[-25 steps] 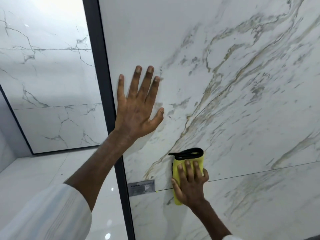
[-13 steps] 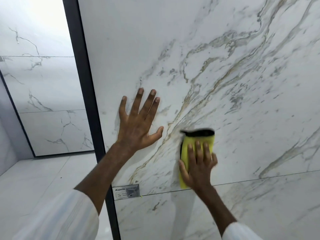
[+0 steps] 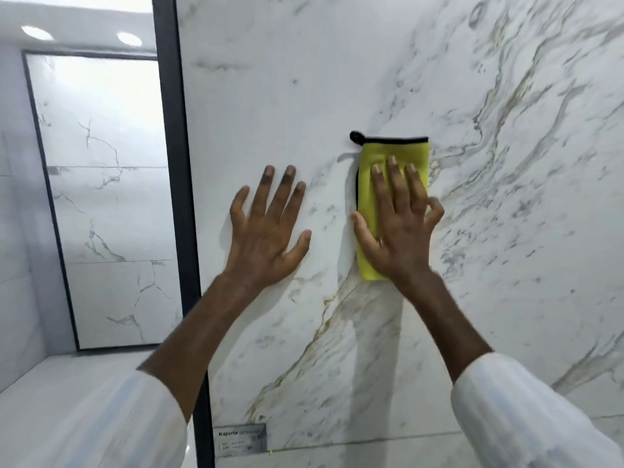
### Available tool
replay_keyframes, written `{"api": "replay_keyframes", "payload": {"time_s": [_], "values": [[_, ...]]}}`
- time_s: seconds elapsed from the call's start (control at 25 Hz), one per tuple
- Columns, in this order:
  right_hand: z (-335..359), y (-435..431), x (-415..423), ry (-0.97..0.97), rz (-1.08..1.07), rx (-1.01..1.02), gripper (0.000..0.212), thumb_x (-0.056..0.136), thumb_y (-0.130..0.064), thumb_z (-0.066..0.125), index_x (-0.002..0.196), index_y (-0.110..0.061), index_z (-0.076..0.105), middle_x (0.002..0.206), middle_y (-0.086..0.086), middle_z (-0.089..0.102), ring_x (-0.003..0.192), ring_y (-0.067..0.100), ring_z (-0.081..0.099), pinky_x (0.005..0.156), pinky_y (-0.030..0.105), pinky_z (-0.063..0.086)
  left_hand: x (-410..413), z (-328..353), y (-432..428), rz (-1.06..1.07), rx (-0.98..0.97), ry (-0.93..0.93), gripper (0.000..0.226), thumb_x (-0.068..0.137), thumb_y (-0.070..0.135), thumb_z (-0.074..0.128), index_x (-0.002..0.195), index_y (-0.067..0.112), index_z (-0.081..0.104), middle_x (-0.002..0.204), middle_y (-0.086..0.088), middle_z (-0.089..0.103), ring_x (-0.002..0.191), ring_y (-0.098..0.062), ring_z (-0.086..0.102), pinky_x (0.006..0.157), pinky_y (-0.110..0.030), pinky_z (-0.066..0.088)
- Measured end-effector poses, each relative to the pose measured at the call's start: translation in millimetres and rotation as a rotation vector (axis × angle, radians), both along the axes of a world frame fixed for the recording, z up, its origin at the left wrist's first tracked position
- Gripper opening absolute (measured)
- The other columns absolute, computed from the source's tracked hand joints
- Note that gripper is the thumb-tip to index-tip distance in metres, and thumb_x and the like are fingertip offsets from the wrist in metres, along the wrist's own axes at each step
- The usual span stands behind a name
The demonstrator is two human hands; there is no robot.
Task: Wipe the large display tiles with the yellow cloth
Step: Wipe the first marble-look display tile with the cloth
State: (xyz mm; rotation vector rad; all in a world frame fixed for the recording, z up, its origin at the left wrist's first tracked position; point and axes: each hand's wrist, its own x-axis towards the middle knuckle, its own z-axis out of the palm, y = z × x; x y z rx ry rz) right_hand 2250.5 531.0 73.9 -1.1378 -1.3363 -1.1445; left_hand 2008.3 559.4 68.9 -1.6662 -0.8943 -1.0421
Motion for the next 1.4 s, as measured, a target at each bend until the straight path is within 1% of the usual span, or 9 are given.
{"api": "replay_keyframes", "payload": {"time_s": [0.16,0.24,0.4,0.56,0.64,0.88,1.04,1.2,1.4], "values": [[-90.9,-1.8,-0.6,-0.052,-0.026,-0.044,0.068,0.100,-0.055,0.050,0.158,-0.020,0.042,0.169,0.006,0.031,0.155,0.029,0.029,0.103,0.060,0.034,-8.0,21.6,-10.4,-0.019,0.037,-0.026,0.075,0.098,0.052,0.046,0.161,0.012,0.040,0.174,-0.009,0.023,0.160,-0.031,0.020,0.119,-0.060,0.015],[-92.6,-0.1,1.9,-0.100,0.002,-0.044,0.068,0.099,-0.053,0.051,0.157,-0.020,0.044,0.168,0.005,0.032,0.154,0.028,0.030,0.100,0.059,0.034,-6.6,57.7,-11.5,-0.011,0.059,-0.028,0.075,0.097,0.052,0.046,0.161,0.012,0.039,0.174,-0.010,0.020,0.160,-0.031,0.019,0.119,-0.060,0.015],[49.7,3.8,0.5,-0.114,0.037,0.042,0.071,0.098,-0.055,0.048,0.160,-0.024,0.038,0.170,0.001,0.027,0.156,0.026,0.025,0.103,0.056,0.032,12.2,116.2,-0.7,0.003,0.084,-0.014,0.077,0.097,0.052,0.043,0.161,0.011,0.037,0.175,-0.010,0.019,0.160,-0.031,0.020,0.117,-0.059,0.021],[200.1,11.1,-0.2,-0.074,0.062,0.051,0.074,0.098,-0.060,0.042,0.163,-0.028,0.030,0.172,-0.002,0.021,0.157,0.022,0.018,0.102,0.055,0.033,24.1,114.1,10.4,0.054,0.147,-0.055,0.075,0.103,0.053,0.037,0.164,0.011,0.032,0.175,-0.007,0.019,0.162,-0.030,0.018,0.117,-0.061,0.019],[213.7,13.7,-0.5,-0.065,0.066,0.055,0.074,0.098,-0.060,0.041,0.163,-0.028,0.029,0.172,-0.003,0.019,0.158,0.021,0.017,0.102,0.055,0.033,18.0,113.0,14.4,0.025,0.174,-0.039,0.075,0.103,0.053,0.037,0.164,0.011,0.033,0.175,-0.007,0.018,0.162,-0.029,0.017,0.118,-0.061,0.019],[118.1,12.4,6.2,-0.122,0.042,0.094,0.071,0.098,-0.057,0.048,0.162,-0.027,0.034,0.171,-0.004,0.023,0.158,0.022,0.021,0.102,0.054,0.033,23.7,110.9,10.9,0.005,0.182,-0.047,0.076,0.097,0.050,0.045,0.160,0.008,0.041,0.173,-0.009,0.025,0.160,-0.032,0.022,0.119,-0.063,0.020],[245.2,14.0,3.6,-0.107,0.092,0.051,0.074,0.096,-0.064,0.037,0.162,-0.031,0.032,0.172,-0.004,0.022,0.157,0.022,0.020,0.105,0.057,0.029,23.2,126.8,4.0,-0.135,0.245,-0.073,0.062,0.097,0.044,0.048,0.148,0.010,0.058,0.167,-0.009,0.039,0.151,-0.032,0.041,0.119,-0.060,0.022],[342.5,6.9,45.0,-0.023,0.140,-0.016,0.079,0.093,-0.069,0.033,0.163,-0.033,0.027,0.173,-0.004,0.018,0.158,0.023,0.013,0.116,0.065,0.018,65.0,139.6,-10.6,-0.182,0.259,-0.029,0.068,0.095,0.048,0.052,0.152,0.011,0.053,0.169,-0.010,0.034,0.152,-0.030,0.041,0.119,-0.058,0.026],[228.0,10.0,78.7,-0.047,0.081,0.085,0.072,0.098,-0.063,0.038,0.163,-0.033,0.029,0.172,-0.006,0.020,0.157,0.022,0.020,0.107,0.057,0.030,85.6,119.2,10.1,-0.035,0.209,0.052,0.078,0.094,0.053,0.051,0.158,0.008,0.044,0.171,-0.011,0.028,0.160,-0.033,0.024,0.121,-0.067,0.024]]}}
